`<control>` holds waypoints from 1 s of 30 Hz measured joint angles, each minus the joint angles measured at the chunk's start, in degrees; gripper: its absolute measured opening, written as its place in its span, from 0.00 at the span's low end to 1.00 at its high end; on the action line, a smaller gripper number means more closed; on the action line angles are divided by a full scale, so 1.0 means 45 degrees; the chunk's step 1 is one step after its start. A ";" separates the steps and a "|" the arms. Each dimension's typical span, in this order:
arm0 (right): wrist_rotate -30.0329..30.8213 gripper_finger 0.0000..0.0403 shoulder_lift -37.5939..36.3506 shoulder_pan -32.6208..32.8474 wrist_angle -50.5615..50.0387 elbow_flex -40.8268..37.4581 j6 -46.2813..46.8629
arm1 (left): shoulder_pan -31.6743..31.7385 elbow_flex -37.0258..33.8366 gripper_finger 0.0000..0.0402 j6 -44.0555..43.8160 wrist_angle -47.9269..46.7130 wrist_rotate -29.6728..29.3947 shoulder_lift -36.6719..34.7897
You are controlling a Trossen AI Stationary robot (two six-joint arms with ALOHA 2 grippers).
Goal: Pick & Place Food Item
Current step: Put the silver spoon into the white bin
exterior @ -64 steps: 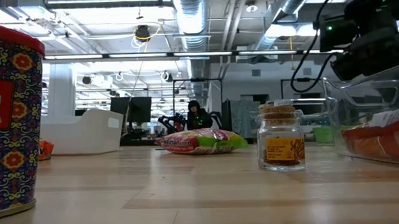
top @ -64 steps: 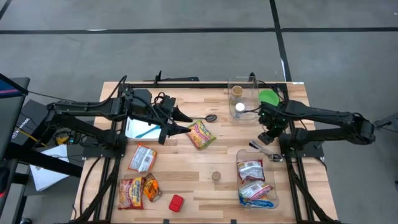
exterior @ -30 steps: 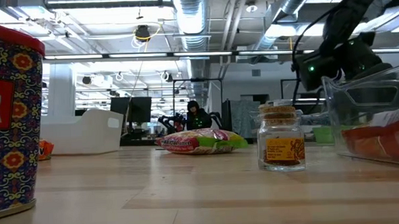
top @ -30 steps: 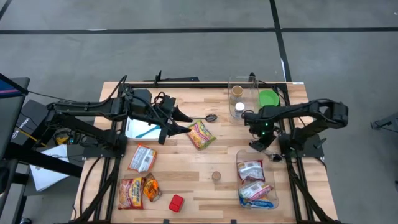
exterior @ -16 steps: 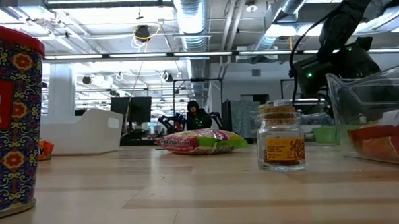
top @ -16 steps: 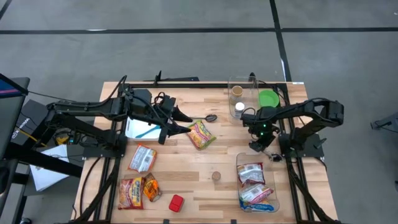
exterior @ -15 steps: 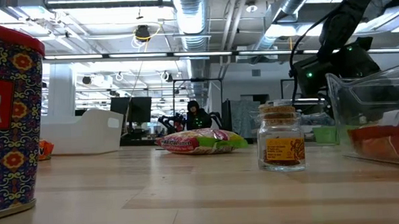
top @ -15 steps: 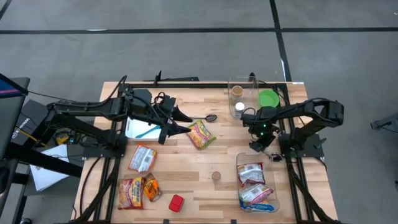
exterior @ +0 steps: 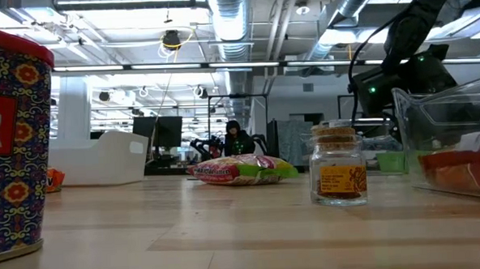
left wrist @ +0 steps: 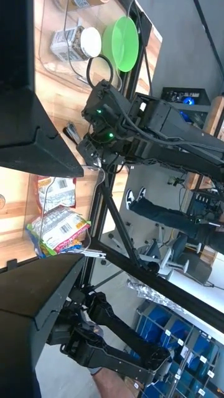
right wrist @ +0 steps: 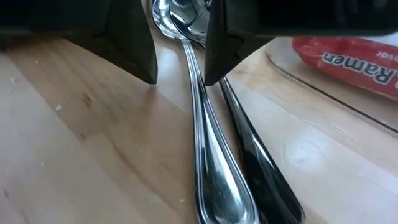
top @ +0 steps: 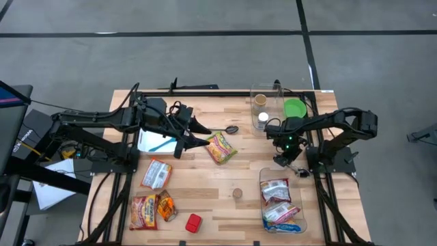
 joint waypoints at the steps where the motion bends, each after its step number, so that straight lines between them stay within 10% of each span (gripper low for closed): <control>1: -0.0001 0.32 0.0000 0.0000 0.0021 0.0000 0.0014 | 0.0001 -0.0001 0.51 0.0000 -0.0002 0.0002 0.0003; 30: 0.0008 0.31 0.0000 0.0444 -0.0079 -0.0032 0.0808 | 0.0003 0.0000 0.51 -0.0005 -0.0003 0.0000 -0.0002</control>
